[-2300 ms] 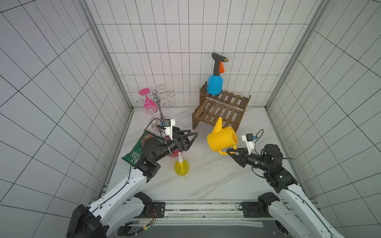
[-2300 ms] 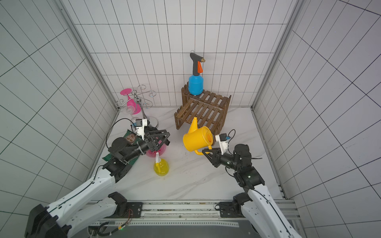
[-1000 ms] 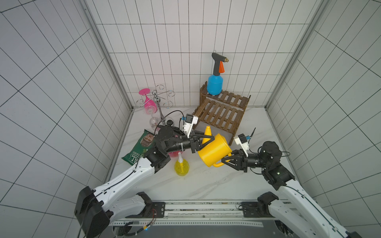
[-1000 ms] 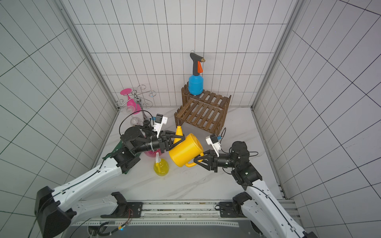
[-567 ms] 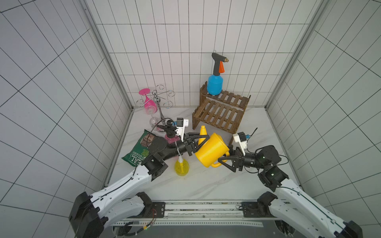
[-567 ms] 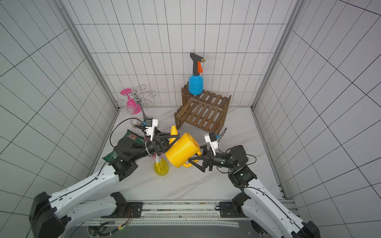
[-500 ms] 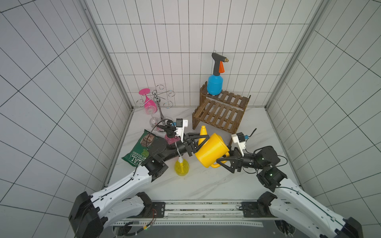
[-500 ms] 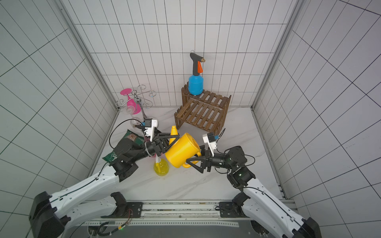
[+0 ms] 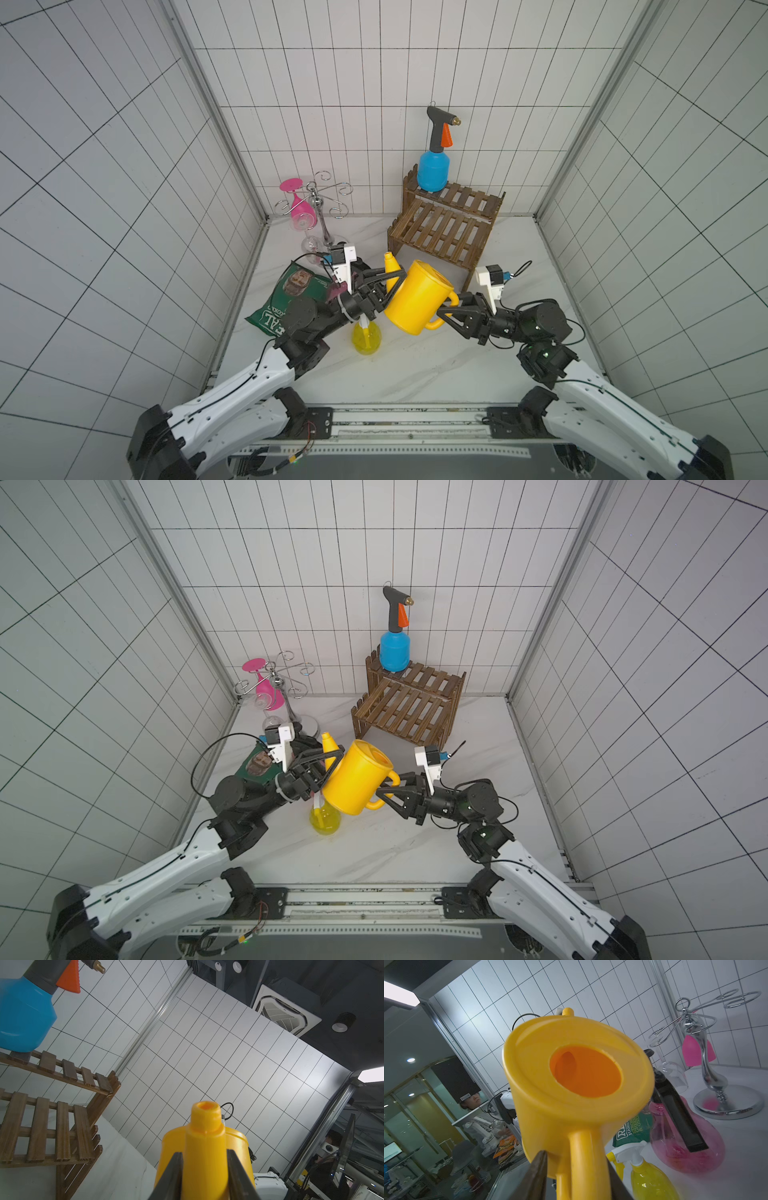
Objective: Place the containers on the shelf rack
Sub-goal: 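Pick up a container from the center of the board, then place the container on the shelf.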
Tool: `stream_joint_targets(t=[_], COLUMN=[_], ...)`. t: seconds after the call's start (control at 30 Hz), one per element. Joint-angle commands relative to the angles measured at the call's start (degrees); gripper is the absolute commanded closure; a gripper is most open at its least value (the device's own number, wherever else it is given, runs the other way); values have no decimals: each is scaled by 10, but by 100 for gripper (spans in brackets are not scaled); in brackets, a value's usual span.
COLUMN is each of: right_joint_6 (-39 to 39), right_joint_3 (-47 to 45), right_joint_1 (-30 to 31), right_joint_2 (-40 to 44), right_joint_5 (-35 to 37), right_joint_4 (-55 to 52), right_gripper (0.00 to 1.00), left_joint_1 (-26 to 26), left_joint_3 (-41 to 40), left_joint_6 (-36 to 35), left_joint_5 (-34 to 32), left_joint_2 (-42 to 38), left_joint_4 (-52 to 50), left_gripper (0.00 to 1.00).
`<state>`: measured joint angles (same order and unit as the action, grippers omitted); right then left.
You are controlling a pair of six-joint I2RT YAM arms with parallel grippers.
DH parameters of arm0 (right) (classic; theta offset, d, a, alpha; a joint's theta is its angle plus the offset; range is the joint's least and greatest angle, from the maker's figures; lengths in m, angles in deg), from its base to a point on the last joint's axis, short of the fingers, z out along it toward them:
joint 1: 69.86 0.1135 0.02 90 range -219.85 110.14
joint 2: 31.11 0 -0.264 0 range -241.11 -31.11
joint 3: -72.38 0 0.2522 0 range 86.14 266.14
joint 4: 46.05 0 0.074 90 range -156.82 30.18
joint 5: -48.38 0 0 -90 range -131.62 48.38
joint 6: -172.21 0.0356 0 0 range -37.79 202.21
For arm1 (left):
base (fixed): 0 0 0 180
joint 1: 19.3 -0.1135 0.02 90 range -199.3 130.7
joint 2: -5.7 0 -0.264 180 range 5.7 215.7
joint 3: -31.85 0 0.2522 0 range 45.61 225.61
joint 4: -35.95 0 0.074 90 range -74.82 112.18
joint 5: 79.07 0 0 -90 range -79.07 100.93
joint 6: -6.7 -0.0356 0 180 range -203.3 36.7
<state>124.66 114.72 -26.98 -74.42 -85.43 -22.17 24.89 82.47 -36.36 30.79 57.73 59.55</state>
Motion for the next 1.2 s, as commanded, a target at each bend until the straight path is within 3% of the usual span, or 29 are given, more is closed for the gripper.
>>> stream_joint_targets(t=[0.0,0.07,0.1,0.27,0.33,0.5,0.6,0.87,1.17], right_joint_6=[-25,-44,-57,-120,-141,-177,-203,-245,-263], right_joint_3=[25,30,32,39,41,36,22,19,124], right_joint_1=[5,5,4,2,-2,-37,-64,-108,-173], right_joint_2=[4,11,16,59,77,118,154,190,69], right_joint_5=[5,3,3,20,31,63,101,272,387], right_joint_4=[-15,-37,-54,-141,-169,-229,-253,-301,-298], right_gripper=[75,83,87,99,100,100,100,100,100], left_joint_1=[7,7,7,6,5,3,2,2,6], left_joint_3=[5,6,7,1,-6,-21,-60,-138,-147], left_joint_6=[10,6,4,-42,-67,-147,-185,-196,-175], left_joint_5=[38,46,48,11,-23,-149,-191,-218,-186], left_joint_2=[6,6,3,-50,-84,-192,-271,-365,-372], left_joint_4=[27,27,23,-41,-85,-242,-297,-325,-326], left_gripper=[99,97,91,28,15,9,4,1,1])
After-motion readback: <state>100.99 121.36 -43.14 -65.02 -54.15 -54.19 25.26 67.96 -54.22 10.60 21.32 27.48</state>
